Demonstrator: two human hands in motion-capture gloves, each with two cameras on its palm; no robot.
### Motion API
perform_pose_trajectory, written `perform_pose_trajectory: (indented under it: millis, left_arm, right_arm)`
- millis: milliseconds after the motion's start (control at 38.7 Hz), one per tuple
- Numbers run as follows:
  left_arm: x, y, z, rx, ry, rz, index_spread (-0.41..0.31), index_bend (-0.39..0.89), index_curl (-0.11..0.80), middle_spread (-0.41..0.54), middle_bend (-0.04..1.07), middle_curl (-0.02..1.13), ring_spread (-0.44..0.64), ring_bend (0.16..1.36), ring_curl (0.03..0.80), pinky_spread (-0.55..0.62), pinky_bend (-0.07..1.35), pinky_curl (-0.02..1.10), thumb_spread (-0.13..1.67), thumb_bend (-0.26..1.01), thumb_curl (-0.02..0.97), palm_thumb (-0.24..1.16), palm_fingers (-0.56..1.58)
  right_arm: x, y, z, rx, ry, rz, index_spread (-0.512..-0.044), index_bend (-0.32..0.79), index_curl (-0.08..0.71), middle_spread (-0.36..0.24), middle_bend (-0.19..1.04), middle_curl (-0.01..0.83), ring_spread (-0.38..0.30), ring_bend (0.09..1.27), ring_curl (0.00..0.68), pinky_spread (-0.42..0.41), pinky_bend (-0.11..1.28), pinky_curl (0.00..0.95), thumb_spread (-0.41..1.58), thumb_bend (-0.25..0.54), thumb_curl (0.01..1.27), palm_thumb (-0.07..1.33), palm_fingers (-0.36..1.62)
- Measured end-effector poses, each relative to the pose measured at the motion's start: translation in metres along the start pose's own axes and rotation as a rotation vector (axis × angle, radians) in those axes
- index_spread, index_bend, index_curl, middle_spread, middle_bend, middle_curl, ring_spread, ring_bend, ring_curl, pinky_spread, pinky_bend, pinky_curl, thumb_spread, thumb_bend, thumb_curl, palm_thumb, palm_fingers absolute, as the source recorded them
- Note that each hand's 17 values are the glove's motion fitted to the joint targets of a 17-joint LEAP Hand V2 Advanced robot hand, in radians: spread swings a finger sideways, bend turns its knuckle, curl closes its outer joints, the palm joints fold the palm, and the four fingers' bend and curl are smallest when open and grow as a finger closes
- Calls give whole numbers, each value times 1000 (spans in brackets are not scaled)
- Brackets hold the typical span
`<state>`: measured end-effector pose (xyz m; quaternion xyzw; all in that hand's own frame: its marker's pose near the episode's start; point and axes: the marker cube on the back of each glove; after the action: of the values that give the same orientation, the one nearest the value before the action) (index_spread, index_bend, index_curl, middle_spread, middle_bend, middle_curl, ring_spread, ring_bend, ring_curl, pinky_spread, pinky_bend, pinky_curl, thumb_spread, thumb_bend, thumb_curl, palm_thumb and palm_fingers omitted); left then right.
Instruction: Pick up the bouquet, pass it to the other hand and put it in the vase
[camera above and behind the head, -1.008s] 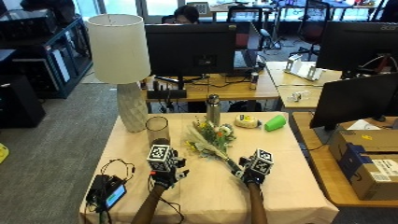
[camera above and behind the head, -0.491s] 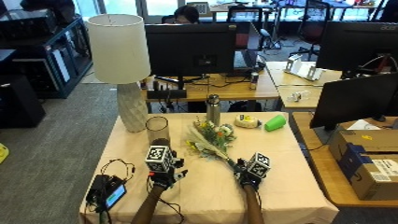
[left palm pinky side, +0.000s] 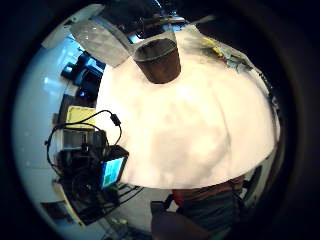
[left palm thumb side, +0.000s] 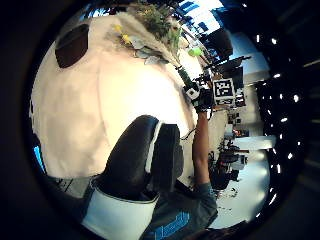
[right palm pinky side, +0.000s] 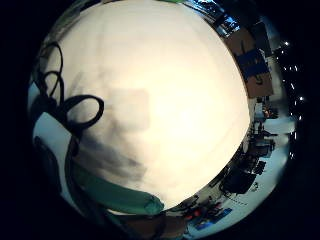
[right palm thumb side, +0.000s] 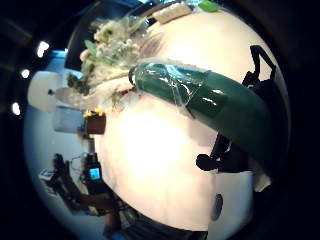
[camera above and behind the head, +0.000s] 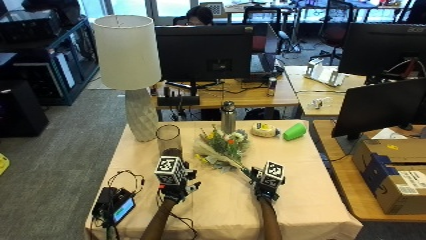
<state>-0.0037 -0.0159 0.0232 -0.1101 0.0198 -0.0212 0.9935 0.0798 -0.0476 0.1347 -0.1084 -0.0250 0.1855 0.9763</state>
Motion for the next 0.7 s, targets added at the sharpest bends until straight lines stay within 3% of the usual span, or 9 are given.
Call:
perform_pose_trajectory:
  millis: [26, 78, 207, 362, 465, 543, 594, 698]
  left_arm:
    - [1, 1, -1, 2, 2, 1, 91, 115, 205, 345, 195, 332, 489, 570, 263, 452, 640, 349, 1021, -25, 281, 40, -23]
    - [2, 3, -3, 6, 2, 1, 91, 116, 204, 345, 195, 333, 489, 571, 263, 452, 641, 348, 1021, -25, 281, 40, -23]
    - [1, 4, -2, -5, 1, -9, 87, 116, 203, 344, 198, 333, 488, 572, 263, 451, 641, 346, 1028, -24, 282, 42, -22]
    - [4, 0, -8, 43, 8, 4, 84, 120, 206, 338, 200, 335, 487, 570, 262, 451, 639, 344, 1031, -25, 282, 42, -18]
    - [7, -3, -15, 79, 15, 21, 83, 116, 205, 335, 199, 335, 483, 577, 263, 450, 639, 342, 1031, -25, 283, 42, -12]
    - [11, -8, -20, 113, 42, 40, 80, 118, 207, 333, 201, 337, 481, 576, 262, 448, 642, 342, 1032, -25, 283, 42, -8]
    - [16, -9, -26, 125, 74, 55, 80, 122, 208, 328, 205, 338, 479, 579, 263, 447, 638, 341, 1032, -25, 283, 42, 0]
    - [28, -16, -37, 137, 180, 97, 73, 125, 210, 316, 210, 338, 470, 584, 263, 439, 641, 340, 1032, -23, 283, 45, 31]
  right_arm:
    - [1, -2, 0, 19, 9, 0, -267, 91, 335, -145, 367, 404, -172, 590, 404, -143, 470, 353, 787, 37, 521, 985, 1377]
    - [2, -8, 0, 71, 27, 3, -267, 83, 328, -160, 399, 423, -188, 676, 432, -185, 491, 373, 744, 20, 535, 989, 1405]
    - [12, -22, -2, 182, 53, 26, -269, 131, 333, -183, 515, 473, -207, 775, 483, -256, 519, 398, 639, -23, 569, 987, 1435]
    - [16, -21, -5, 146, -32, 57, -267, 204, 374, -192, 601, 514, -212, 812, 506, -293, 550, 416, 557, -37, 601, 956, 1461]
    - [10, -30, -13, 184, -191, 55, -262, 232, 402, -192, 632, 529, -213, 838, 516, -306, 564, 425, 529, -36, 618, 943, 1462]
    - [-4, -15, -21, 46, -406, 47, -261, 246, 424, -194, 655, 541, -212, 859, 521, -312, 574, 431, 519, -34, 629, 938, 1461]
    - [-19, -7, -28, -19, -603, -18, -258, 251, 434, -193, 670, 549, -212, 867, 523, -315, 580, 434, 513, -33, 636, 936, 1454]
    - [-43, -8, -42, -15, -933, -157, -254, 279, 461, -188, 688, 558, -214, 877, 525, -318, 586, 438, 512, -35, 648, 926, 1447]
